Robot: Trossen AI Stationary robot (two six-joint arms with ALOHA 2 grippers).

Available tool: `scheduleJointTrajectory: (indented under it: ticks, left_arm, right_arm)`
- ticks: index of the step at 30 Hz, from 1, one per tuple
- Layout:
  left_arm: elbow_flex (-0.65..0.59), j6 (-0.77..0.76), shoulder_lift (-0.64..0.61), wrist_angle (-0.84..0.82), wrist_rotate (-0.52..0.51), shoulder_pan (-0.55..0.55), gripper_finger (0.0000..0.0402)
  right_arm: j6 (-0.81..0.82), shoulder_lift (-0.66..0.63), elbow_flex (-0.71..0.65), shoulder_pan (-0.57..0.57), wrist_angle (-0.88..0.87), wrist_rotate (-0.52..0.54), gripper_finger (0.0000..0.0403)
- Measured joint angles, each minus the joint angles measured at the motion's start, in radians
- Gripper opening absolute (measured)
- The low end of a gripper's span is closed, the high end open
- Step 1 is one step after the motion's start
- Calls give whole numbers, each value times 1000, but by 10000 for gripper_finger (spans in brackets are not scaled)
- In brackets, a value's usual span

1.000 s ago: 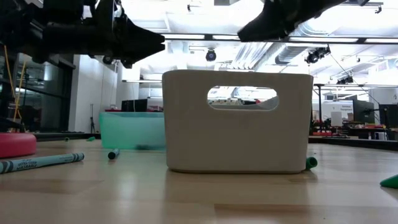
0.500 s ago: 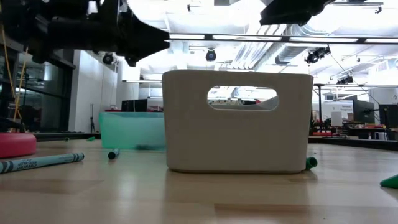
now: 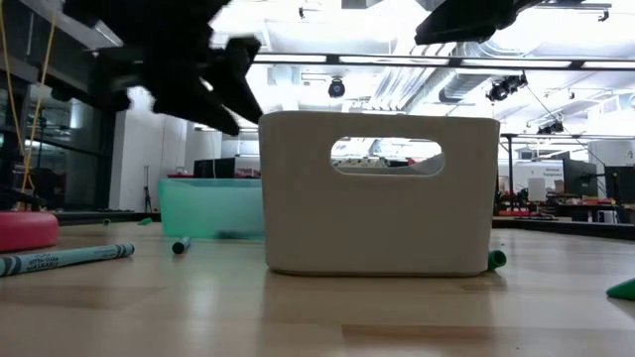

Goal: Sort crayons
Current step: Put the blue crayon into the yellow bin

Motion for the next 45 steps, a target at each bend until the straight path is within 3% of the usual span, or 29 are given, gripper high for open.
scheduleJointTrajectory:
  ticks: [7, 12, 23, 33, 39, 45]
  left_arm:
    - [44, 113, 49, -157, -26, -111, 157]
    - [76, 136, 145, -228, 20, -117, 157]
    - [161, 264, 356, -339, -5, -91, 157]
    - [180, 189, 370, -402, 223, 12, 152]
    - [178, 180, 371, -406, 312, 68, 107]
    - [177, 143, 372, -388, 318, 94, 26]
  right_arm:
    - [0, 0, 0, 0, -7, 0, 172]
    - [2, 0, 0, 0, -6, 0, 172]
    - [3, 0, 0, 0, -5, 0, 172]
    - [14, 0, 0, 0, -6, 0, 172]
    - [27, 0, 0, 0, -7, -18, 172]
    - [27, 0, 0, 0, -8, -21, 172]
